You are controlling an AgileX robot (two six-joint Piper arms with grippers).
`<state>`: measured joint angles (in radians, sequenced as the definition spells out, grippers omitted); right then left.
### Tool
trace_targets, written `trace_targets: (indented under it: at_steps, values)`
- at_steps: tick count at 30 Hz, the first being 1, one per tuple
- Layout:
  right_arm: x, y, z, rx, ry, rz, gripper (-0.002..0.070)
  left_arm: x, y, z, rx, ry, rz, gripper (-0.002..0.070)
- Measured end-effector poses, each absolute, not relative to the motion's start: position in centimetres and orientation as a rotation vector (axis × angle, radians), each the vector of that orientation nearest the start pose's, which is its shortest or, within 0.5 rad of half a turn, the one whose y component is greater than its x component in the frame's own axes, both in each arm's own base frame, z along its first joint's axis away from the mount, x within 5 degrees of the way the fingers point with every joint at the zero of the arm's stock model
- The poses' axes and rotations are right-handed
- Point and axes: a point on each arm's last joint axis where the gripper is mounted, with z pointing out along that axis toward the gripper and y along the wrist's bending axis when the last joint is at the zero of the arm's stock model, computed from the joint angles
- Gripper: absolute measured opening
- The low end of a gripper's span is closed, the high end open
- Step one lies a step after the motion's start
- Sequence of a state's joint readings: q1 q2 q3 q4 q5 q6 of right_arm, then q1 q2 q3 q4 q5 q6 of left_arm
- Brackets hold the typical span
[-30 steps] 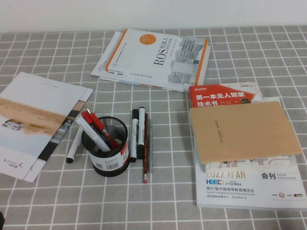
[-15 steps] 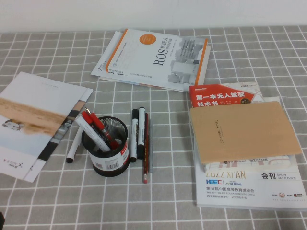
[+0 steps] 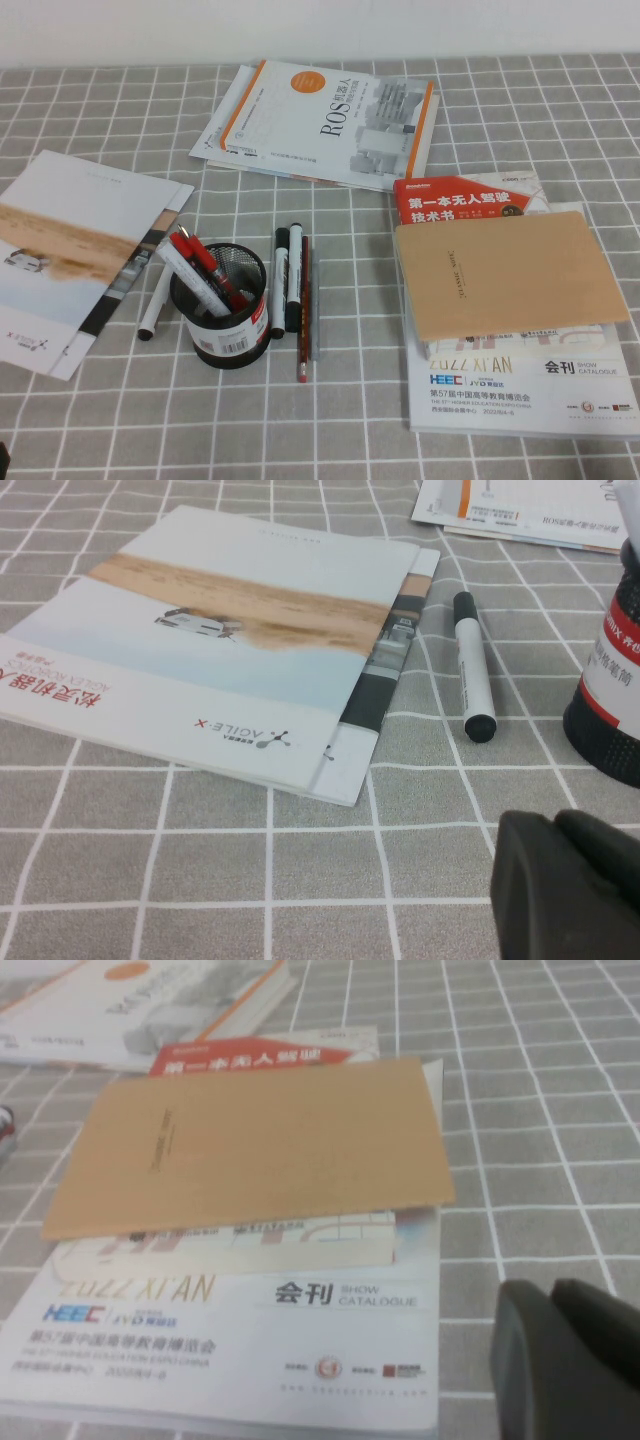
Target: Put the pen into the pen holder
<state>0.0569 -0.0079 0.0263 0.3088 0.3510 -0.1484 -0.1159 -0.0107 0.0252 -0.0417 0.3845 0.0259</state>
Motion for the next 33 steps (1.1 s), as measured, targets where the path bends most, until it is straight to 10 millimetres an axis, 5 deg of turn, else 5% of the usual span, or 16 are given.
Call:
trace_targets:
  at_steps: [12,21,33]
  values:
    - [5.3,1.7,17.8,0.132,1.809,0.418,-0.0013,5.2,-0.7,17.1,0.108,1.880,-0.103,-0.0003]
    - [5.2,2.7,19.6,0.627,1.586,1.065,-0.0013,5.2,-0.7,17.1,0.108,1.880,-0.103,-0.0003]
    - [5.3,2.4,19.9,0.699,1.528,1.114,-0.0013,5.2,-0.7,17.1,0.108,1.880,-0.103,-0.0003]
